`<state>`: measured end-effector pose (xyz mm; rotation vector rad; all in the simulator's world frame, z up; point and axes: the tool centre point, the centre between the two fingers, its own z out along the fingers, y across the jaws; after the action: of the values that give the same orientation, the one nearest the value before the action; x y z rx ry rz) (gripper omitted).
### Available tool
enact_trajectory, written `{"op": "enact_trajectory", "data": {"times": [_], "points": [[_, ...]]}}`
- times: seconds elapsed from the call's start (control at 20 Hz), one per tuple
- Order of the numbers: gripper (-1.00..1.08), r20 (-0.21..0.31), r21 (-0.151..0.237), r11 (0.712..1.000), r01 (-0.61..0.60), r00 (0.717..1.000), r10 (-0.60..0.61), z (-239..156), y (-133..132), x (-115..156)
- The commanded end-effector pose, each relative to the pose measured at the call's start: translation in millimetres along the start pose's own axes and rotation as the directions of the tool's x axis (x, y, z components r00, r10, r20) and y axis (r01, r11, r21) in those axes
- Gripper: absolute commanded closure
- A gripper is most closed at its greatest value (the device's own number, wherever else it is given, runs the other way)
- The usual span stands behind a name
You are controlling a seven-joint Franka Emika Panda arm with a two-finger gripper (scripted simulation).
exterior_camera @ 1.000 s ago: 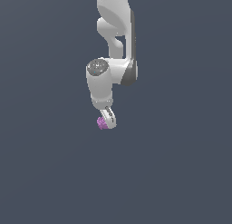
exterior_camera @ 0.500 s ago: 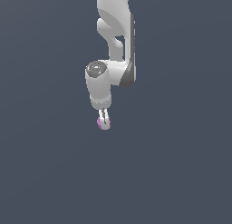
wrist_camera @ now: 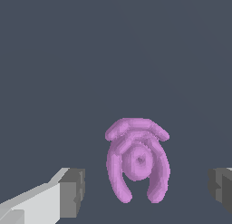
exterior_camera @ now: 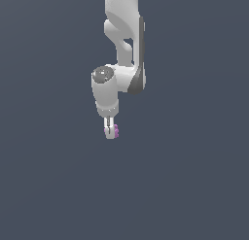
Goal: Pick up the object and move it to a goal position.
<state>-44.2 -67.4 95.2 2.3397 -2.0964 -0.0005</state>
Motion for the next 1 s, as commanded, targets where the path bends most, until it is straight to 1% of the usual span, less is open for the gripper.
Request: {"op": "enact_trajectory", "data": {"times": [0.0,0.25,0.65,0.9,0.95], "points": [[-0.92,0.000,0.000,1.000,0.000,1.000,0.000,0,0,0],[-0.92,0.000,0.000,1.000,-0.001,1.000,0.001,8,0,0],[-0.92,0.000,0.000,1.000,-0.005,1.000,0.005,43,1,0],[-0.92,0.000,0.000,1.000,-0.005,1.000,0.005,50,0,0],[1.08,0.000,0.000,1.000,-0.005,1.000,0.005,50,0,0]]}}
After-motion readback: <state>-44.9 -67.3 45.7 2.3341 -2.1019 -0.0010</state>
